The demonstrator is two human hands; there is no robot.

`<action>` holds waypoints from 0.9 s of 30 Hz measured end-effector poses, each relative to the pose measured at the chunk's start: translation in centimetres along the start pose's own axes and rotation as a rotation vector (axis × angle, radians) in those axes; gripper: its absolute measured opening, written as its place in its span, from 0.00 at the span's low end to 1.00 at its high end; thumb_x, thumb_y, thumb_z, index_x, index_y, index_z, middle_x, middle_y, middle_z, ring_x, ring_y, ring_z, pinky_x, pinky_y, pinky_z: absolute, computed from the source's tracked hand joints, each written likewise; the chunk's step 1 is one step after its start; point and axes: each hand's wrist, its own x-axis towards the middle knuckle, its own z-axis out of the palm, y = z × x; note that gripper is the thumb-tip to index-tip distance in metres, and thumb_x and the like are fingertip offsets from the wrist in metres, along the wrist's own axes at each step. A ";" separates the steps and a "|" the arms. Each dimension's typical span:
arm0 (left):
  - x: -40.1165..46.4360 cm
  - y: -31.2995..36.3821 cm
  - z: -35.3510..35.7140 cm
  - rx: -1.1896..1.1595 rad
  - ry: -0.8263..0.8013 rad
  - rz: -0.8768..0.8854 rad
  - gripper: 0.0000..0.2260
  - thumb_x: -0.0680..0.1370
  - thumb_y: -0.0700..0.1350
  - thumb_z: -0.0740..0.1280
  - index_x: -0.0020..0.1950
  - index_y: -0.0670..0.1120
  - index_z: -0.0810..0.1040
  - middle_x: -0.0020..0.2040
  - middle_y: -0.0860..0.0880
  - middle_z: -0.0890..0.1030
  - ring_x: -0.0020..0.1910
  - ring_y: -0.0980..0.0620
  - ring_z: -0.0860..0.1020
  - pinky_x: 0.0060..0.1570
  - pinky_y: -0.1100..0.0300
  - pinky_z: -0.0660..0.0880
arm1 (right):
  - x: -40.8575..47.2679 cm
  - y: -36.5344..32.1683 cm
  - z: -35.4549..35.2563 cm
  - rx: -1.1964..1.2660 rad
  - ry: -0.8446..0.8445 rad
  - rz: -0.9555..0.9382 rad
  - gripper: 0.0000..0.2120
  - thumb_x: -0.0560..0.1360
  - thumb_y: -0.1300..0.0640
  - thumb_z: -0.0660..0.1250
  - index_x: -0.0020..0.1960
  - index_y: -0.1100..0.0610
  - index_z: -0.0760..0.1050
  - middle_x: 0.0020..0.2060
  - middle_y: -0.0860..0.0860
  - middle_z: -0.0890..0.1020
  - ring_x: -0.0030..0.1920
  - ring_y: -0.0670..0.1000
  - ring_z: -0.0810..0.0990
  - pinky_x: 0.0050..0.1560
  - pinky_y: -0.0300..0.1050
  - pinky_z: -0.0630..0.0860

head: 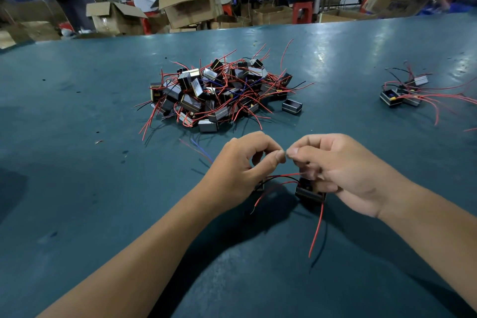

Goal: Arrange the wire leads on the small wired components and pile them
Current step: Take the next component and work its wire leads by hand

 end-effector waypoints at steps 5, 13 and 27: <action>0.1 -0.5 -0.7 -0.023 0.017 -0.044 0.07 0.82 0.45 0.66 0.48 0.47 0.82 0.40 0.59 0.77 0.39 0.63 0.74 0.42 0.73 0.66 | -0.1 0.2 -1.3 -0.666 0.088 -0.373 0.07 0.77 0.58 0.68 0.45 0.47 0.79 0.39 0.41 0.83 0.35 0.44 0.79 0.36 0.34 0.73; 0.3 -1.2 -1.8 -0.184 -0.007 -0.167 0.09 0.80 0.52 0.64 0.48 0.50 0.81 0.40 0.54 0.82 0.46 0.38 0.79 0.50 0.42 0.75 | -0.6 1.6 -0.9 -0.782 -0.249 -0.494 0.05 0.74 0.51 0.70 0.49 0.47 0.77 0.52 0.42 0.80 0.57 0.49 0.78 0.60 0.46 0.71; -0.1 -1.8 -3.5 -0.104 -0.255 -0.295 0.05 0.82 0.46 0.67 0.55 0.48 0.82 0.49 0.54 0.86 0.51 0.54 0.84 0.60 0.49 0.78 | 0.4 0.7 -4.1 -1.130 -0.149 -0.636 0.03 0.76 0.53 0.71 0.46 0.52 0.81 0.42 0.41 0.78 0.45 0.42 0.76 0.50 0.39 0.71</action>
